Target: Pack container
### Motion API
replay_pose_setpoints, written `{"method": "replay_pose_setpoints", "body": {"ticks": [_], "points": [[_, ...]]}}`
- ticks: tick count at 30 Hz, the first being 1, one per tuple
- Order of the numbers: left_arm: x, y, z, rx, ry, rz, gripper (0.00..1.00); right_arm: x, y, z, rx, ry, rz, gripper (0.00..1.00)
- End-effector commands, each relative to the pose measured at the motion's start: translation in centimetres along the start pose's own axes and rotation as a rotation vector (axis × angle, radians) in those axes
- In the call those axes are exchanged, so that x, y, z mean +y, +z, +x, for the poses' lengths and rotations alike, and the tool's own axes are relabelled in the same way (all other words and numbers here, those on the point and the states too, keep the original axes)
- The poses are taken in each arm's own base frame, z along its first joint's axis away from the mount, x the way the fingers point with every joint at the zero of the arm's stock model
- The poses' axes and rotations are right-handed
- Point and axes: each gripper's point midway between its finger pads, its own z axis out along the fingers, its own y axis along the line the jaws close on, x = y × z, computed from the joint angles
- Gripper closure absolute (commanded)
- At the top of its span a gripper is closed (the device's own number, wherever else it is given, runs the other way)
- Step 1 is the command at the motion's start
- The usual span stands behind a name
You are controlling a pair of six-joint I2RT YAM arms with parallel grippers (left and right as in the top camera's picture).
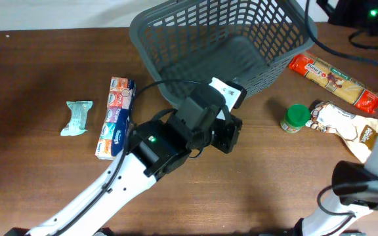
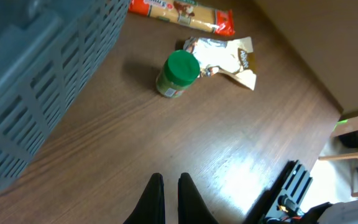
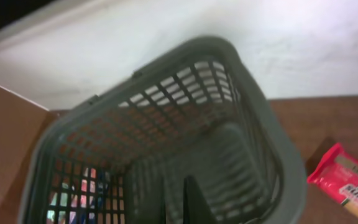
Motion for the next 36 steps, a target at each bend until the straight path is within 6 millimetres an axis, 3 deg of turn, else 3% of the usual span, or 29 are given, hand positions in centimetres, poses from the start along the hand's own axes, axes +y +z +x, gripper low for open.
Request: {"method": "replay_pose_setpoints", "body": {"ticks": [1,7,10,17,36], "points": [[0.5,1.3,0.0,0.017,-0.007,-0.019,0.98,-0.3,3.6,1.8,0.084,0.008,-0.002,0.96],[1.1,2.5,0.8,0.055,-0.036,-0.036,0.98,-2.0,7.4,5.5,0.227,-0.047,0.131,0.96],[1.8,2.8,0.8,0.052,-0.037,-0.074,0.98,-2.6,8.1,6.7,0.274,-0.080,0.175,0.96],[5.2,2.9,0.6,0.022,-0.049,-0.262,0.98,-6.8,6.3,7.8,0.336,-0.092,0.418,0.96],[8.8,1.9,0.6,0.004,-0.069,-0.433,0.98,-7.3,5.5,9.3,0.404,-0.099,0.454,0.96]]}}
